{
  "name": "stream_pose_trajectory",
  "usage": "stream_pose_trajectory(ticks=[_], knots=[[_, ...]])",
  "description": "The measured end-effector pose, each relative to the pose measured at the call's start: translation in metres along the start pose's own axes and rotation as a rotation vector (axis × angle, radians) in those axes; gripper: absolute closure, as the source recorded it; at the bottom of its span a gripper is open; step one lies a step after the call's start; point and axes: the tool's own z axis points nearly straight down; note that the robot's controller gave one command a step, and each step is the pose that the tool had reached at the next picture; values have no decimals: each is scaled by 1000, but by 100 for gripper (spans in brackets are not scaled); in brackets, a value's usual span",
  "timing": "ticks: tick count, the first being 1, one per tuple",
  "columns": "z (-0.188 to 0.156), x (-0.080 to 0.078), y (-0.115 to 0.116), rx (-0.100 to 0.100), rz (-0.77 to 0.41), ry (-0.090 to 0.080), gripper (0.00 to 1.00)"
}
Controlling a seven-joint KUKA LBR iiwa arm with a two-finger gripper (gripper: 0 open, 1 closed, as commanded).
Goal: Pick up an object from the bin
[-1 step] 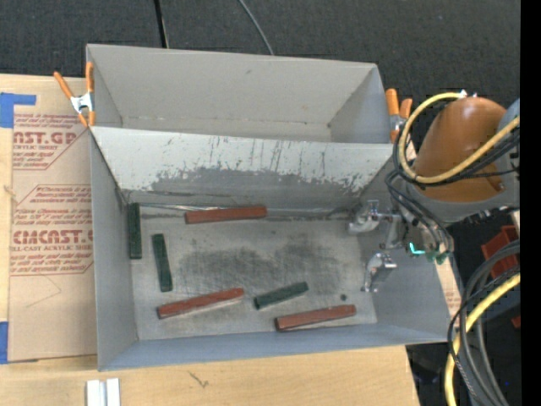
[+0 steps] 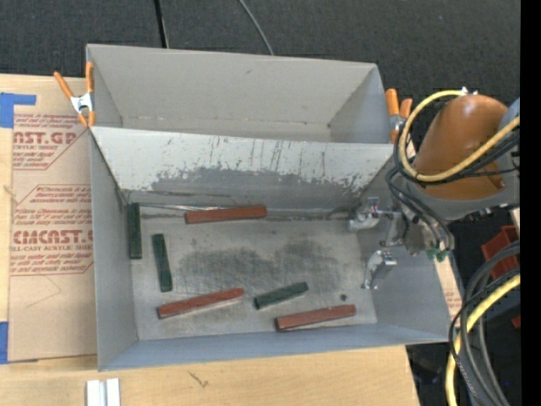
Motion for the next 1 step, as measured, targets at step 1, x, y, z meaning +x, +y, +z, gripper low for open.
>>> stream_pose_trajectory(ticks=[1], knots=[[50, 21, 27, 0, -98, -3, 0]])
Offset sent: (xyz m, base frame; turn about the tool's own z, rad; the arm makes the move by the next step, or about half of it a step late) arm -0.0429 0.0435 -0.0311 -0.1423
